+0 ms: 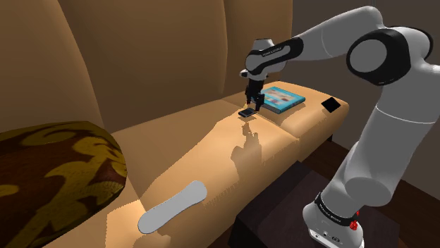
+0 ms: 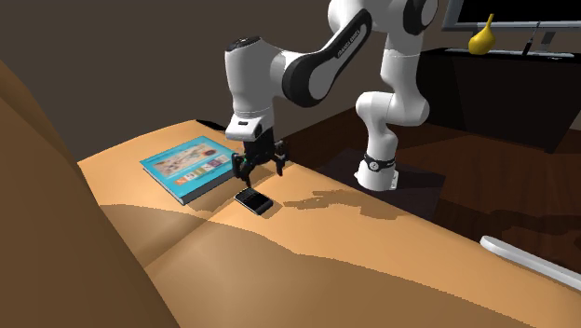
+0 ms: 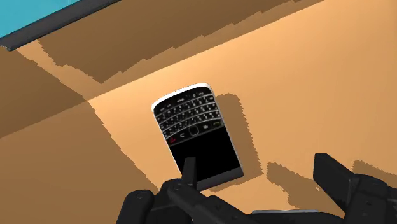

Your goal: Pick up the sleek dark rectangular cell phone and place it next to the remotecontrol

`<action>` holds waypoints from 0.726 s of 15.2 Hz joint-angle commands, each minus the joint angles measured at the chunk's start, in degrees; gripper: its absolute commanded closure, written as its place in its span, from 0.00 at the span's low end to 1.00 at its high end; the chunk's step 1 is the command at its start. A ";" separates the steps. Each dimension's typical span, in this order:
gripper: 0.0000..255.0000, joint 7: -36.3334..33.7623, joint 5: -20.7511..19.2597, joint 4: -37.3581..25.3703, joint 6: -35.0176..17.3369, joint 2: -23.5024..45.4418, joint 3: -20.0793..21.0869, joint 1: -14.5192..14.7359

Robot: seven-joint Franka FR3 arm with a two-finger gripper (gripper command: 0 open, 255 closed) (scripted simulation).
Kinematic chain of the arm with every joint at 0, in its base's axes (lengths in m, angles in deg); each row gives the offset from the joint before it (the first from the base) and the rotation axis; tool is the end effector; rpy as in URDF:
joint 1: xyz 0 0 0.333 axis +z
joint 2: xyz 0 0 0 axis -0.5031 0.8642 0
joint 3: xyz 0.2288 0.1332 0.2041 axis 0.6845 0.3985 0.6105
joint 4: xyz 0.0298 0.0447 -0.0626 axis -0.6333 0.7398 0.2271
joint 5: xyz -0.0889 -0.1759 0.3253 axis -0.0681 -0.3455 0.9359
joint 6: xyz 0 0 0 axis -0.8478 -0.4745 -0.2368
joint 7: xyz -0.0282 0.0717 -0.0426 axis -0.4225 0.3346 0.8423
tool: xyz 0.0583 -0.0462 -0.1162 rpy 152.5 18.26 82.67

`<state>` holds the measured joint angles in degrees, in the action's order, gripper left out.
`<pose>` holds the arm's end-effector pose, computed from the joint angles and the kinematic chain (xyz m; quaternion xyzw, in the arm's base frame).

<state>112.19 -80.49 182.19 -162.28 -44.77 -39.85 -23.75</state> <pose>0.5351 -0.1534 0.3828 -0.8369 -0.5454 0.0373 0.0269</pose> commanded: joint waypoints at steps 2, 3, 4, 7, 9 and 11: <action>0.00 8.67 3.78 -6.78 -0.24 7.70 1.25 -1.18; 0.00 8.73 3.88 -6.32 -0.95 7.96 1.42 -1.32; 0.00 8.82 4.01 -5.88 -1.65 8.23 1.49 -1.38; 0.00 9.12 4.46 -4.62 -3.73 9.12 1.67 -1.49; 0.00 9.35 4.80 -3.84 -5.11 9.77 1.79 -1.57; 0.00 9.41 4.90 -3.62 -5.50 9.97 1.83 -1.59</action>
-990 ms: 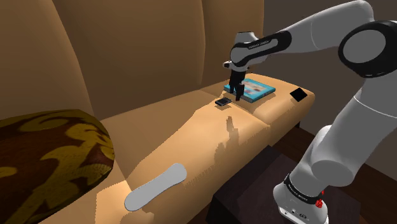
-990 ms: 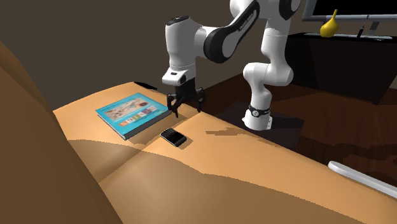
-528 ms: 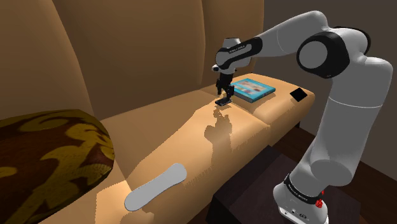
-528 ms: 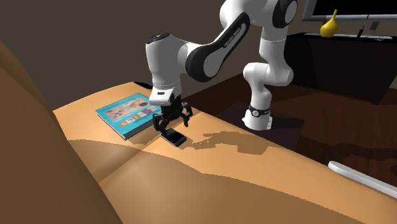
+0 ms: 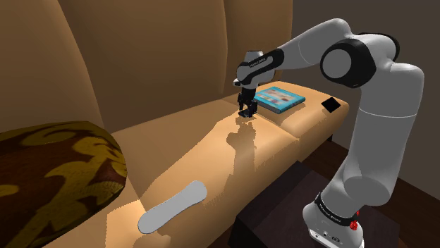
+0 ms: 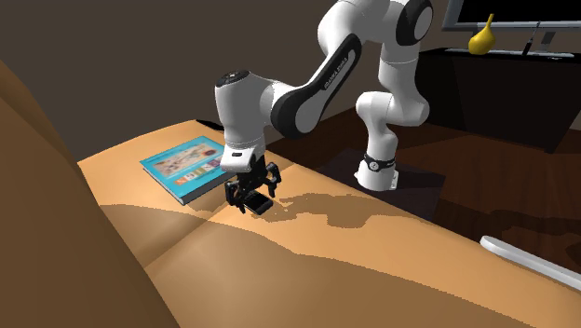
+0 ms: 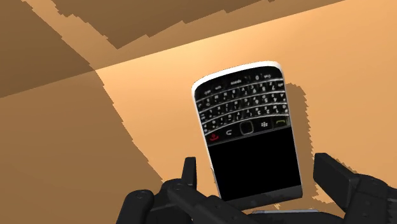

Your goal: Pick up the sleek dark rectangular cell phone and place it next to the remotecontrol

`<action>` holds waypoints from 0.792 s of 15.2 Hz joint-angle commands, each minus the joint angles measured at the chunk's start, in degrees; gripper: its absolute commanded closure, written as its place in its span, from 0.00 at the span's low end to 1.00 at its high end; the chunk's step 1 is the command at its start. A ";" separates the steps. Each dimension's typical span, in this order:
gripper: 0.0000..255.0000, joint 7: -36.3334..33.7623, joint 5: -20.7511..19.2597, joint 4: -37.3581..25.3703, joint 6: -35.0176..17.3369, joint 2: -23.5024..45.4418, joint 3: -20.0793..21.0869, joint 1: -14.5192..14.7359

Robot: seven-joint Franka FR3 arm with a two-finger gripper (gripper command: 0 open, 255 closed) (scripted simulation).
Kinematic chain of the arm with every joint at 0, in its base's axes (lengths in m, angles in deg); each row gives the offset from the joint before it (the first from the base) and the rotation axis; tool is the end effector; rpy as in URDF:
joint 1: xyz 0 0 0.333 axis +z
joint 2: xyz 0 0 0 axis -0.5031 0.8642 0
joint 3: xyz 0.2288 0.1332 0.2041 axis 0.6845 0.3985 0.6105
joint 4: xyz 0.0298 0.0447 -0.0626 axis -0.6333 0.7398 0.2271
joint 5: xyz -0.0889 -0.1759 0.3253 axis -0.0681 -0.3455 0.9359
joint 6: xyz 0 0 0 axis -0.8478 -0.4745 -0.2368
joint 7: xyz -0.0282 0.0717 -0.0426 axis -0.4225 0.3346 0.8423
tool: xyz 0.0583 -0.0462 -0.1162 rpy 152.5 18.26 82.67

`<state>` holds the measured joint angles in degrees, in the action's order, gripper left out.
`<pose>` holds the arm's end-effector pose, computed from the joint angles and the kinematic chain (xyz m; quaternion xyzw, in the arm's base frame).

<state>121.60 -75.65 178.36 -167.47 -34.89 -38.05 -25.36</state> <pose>0.5729 -0.1528 0.3239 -0.8008 -0.5972 0.0317 0.0334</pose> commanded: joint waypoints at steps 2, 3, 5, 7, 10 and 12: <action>0.00 0.01 0.06 0.20 -0.31 0.09 0.04 0.02; 0.00 0.01 0.06 0.20 -0.31 0.09 0.04 0.02; 0.00 0.01 0.06 0.20 -0.31 0.09 0.04 0.02; 0.00 0.00 0.06 0.19 -0.30 0.09 0.04 0.02; 1.00 0.02 0.05 0.21 -0.31 0.07 0.03 0.01; 1.00 0.03 0.03 0.30 -0.33 0.00 0.01 0.01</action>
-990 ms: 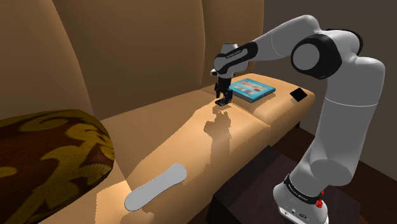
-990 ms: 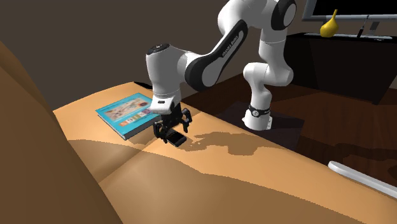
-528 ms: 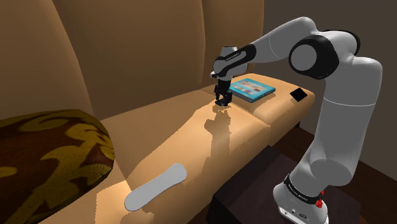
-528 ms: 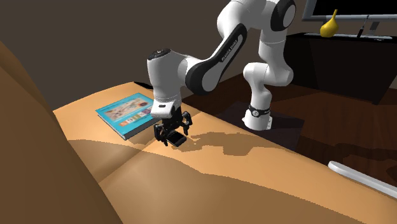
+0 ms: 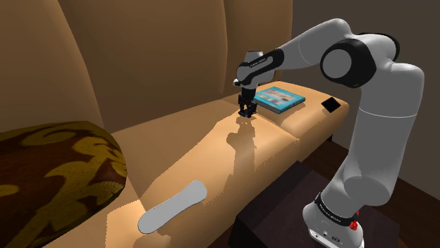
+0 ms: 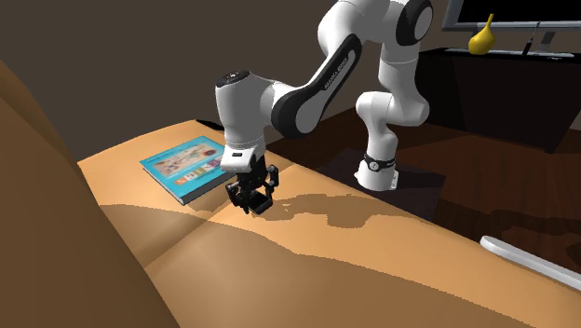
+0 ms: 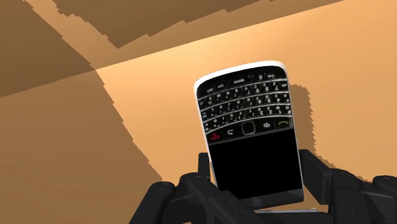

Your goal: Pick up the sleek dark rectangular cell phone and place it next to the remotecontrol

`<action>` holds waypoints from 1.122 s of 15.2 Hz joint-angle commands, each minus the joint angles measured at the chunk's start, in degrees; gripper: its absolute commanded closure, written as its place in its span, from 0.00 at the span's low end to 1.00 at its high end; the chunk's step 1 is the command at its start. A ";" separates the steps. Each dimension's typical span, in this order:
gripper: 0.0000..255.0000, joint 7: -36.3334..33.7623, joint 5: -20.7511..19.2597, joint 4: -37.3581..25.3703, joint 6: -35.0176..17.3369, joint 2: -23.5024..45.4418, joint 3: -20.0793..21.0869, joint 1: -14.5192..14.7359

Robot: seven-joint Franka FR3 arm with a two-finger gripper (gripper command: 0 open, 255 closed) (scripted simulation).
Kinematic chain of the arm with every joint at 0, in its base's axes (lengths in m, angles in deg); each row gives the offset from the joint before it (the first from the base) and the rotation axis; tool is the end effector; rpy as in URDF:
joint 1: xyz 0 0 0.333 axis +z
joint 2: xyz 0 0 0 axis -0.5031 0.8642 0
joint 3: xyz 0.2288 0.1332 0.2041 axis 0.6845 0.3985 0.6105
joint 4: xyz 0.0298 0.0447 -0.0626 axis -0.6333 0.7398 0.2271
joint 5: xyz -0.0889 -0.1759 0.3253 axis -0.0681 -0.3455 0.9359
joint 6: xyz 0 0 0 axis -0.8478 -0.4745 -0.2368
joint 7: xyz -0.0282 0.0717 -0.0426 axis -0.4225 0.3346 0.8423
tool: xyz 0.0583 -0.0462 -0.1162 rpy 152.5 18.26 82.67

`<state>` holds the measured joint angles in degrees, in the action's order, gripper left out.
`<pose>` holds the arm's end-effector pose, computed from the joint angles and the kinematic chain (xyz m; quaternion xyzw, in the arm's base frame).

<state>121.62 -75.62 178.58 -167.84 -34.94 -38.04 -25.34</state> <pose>0.5727 -0.1526 0.3233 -0.8008 -0.5973 0.0305 0.0322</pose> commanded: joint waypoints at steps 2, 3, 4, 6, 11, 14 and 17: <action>1.00 0.00 -0.03 0.14 0.05 -0.02 -0.02 -0.01; 1.00 -0.02 -0.04 0.17 0.06 -0.05 -0.02 0.01; 1.00 -0.02 -0.04 0.16 0.05 -0.03 -0.01 0.01; 1.00 -0.15 -0.17 -0.27 0.71 -0.28 -0.06 0.06; 1.00 -0.73 -1.10 -1.77 4.01 -2.23 -0.38 0.31; 1.00 -1.05 -1.60 -2.83 6.03 -3.27 -0.53 0.43; 1.00 -1.33 -2.05 -4.00 8.08 -4.23 -0.66 0.53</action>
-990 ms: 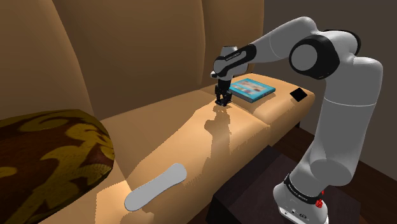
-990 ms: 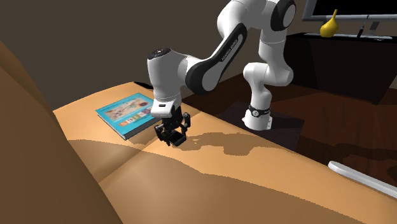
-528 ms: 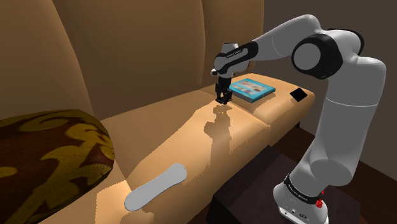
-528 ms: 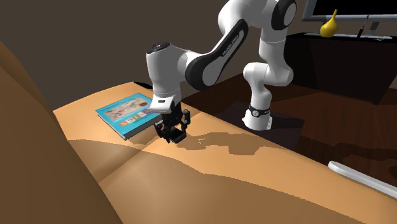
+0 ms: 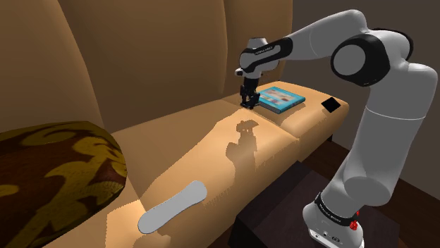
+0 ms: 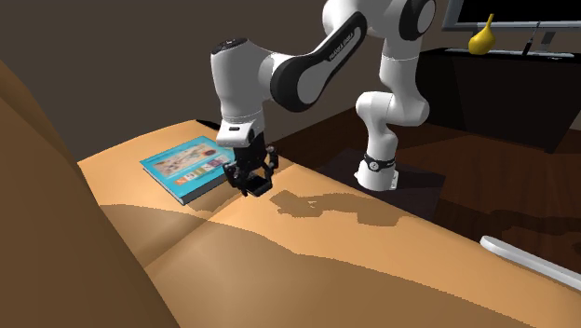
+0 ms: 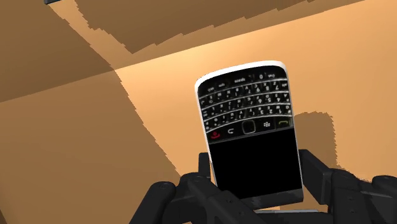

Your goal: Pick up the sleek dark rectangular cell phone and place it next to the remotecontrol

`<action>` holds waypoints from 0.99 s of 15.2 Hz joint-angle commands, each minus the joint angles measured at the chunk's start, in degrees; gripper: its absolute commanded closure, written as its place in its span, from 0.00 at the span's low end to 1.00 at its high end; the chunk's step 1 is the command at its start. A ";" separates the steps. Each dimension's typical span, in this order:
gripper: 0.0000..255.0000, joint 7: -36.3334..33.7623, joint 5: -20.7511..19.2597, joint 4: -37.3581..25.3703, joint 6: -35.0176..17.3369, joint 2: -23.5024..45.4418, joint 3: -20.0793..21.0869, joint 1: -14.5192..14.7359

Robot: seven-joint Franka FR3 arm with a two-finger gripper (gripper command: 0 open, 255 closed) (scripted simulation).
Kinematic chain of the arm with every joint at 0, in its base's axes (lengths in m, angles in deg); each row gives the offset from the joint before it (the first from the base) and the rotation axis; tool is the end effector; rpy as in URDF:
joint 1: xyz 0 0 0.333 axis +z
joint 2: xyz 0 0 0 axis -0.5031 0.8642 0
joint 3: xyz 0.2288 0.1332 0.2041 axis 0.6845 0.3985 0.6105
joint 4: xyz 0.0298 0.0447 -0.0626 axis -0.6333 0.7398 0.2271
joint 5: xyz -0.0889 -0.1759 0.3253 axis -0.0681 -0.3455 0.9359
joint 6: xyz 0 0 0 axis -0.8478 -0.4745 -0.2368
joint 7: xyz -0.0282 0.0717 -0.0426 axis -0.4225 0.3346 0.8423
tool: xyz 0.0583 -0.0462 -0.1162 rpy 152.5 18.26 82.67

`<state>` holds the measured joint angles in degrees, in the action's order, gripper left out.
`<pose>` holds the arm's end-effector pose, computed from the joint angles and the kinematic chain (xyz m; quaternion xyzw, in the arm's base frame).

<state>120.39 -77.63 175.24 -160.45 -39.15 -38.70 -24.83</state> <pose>0.5690 -0.1527 0.3799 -0.8008 -0.5972 0.0314 0.0332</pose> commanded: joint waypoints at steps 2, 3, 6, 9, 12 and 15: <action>1.00 -0.27 -0.31 -1.51 2.07 -0.59 -0.06 0.08; 1.00 -0.35 -0.44 -1.95 2.77 -0.87 -0.09 0.11; 1.00 -0.57 -0.78 -3.37 4.87 -1.62 -0.18 0.17; 1.00 -0.71 -1.02 -4.49 6.46 -2.12 -0.23 0.21; 1.00 -4.94 -2.09 -0.53 5.44 -5.36 1.16 2.83; 1.00 -9.20 -2.88 2.78 4.65 -8.12 2.83 5.21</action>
<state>112.68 -80.27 176.84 -155.37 -46.46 -36.45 -20.42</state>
